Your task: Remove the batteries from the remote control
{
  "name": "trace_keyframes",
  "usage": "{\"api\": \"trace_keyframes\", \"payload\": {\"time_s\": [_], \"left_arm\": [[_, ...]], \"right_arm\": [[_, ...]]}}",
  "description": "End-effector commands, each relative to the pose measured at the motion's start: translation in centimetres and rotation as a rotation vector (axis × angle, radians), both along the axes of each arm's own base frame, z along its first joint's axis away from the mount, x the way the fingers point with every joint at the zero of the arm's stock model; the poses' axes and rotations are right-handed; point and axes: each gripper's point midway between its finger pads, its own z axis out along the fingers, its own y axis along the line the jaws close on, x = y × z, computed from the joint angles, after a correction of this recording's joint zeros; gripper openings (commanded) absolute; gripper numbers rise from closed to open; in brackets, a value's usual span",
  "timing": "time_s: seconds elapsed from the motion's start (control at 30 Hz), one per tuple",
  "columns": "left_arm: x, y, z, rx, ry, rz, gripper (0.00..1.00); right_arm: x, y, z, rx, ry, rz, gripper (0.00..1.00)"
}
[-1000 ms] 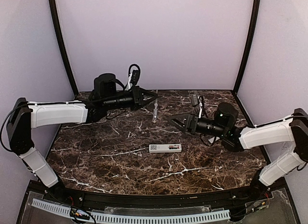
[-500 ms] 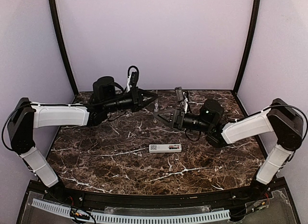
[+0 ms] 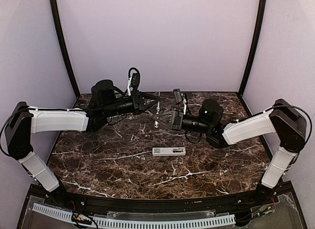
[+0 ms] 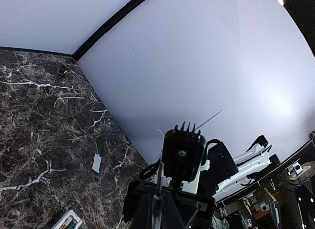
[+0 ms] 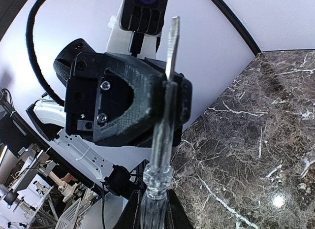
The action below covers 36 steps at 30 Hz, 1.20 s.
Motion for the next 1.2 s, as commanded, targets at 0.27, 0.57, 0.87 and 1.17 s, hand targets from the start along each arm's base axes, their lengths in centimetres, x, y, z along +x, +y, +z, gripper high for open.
{"api": "trace_keyframes", "payload": {"time_s": [0.27, 0.57, 0.87, 1.17], "left_arm": [[-4.2, 2.4, -1.4, 0.211, -0.047, -0.097, 0.53], [-8.6, 5.0, -3.1, 0.403, -0.073, -0.261, 0.60], [-9.0, 3.2, -2.0, 0.358, -0.176, -0.443, 0.59], [-7.3, 0.7, -2.4, 0.333, -0.121, -0.525, 0.52]], "right_arm": [[-2.0, -0.7, -1.2, -0.274, -0.109, 0.043, 0.00], [-5.2, -4.4, -3.5, -0.591, -0.206, 0.170, 0.00], [-7.5, -5.6, -3.2, -0.642, -0.255, 0.290, 0.00], [-7.1, -6.2, -3.9, -0.696, -0.266, 0.267, 0.00]]}}
